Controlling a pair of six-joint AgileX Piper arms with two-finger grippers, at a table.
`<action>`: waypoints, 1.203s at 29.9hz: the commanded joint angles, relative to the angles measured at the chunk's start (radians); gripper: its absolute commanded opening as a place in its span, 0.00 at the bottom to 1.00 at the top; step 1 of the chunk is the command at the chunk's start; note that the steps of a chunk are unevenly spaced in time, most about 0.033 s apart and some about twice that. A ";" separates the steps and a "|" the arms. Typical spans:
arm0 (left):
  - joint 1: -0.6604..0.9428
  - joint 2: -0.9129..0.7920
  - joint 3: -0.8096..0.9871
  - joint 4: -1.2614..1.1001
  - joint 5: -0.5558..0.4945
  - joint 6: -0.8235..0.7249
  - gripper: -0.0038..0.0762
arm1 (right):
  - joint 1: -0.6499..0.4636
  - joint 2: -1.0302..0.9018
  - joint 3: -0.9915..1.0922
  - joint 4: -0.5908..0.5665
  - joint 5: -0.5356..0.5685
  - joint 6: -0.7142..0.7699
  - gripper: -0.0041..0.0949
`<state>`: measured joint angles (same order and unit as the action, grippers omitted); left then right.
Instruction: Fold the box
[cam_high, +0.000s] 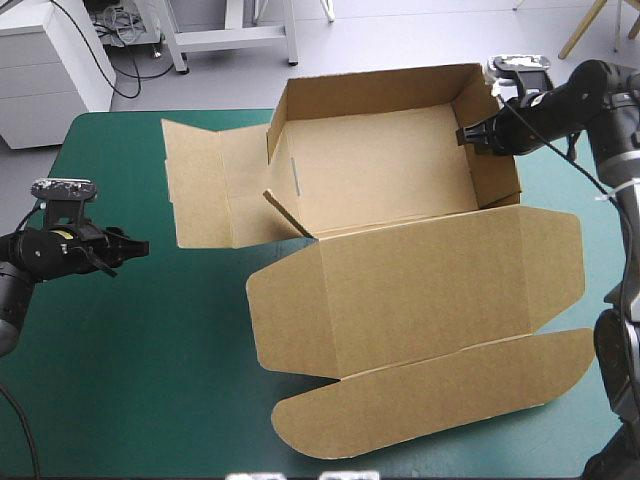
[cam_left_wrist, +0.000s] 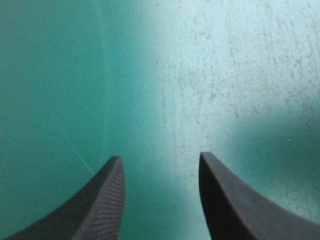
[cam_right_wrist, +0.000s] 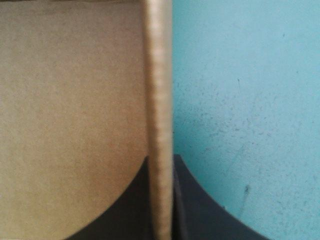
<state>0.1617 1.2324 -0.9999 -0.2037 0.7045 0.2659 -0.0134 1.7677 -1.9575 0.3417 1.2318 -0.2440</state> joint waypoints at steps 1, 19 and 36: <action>0.000 -0.011 -0.025 -0.073 -0.046 -0.007 0.46 | -0.031 -0.097 -0.027 0.087 -0.029 -0.016 0.02; 0.000 0.130 -0.025 -1.128 0.265 0.620 0.46 | -0.035 -0.122 -0.027 0.166 -0.029 -0.068 0.02; -0.067 0.130 -0.095 -1.428 0.475 0.699 0.46 | -0.033 -0.062 -0.027 0.198 -0.029 -0.061 0.02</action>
<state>0.1340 1.3927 -1.0429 -1.5409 1.1385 0.9713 -0.0392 1.7435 -1.9575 0.4835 1.2420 -0.3118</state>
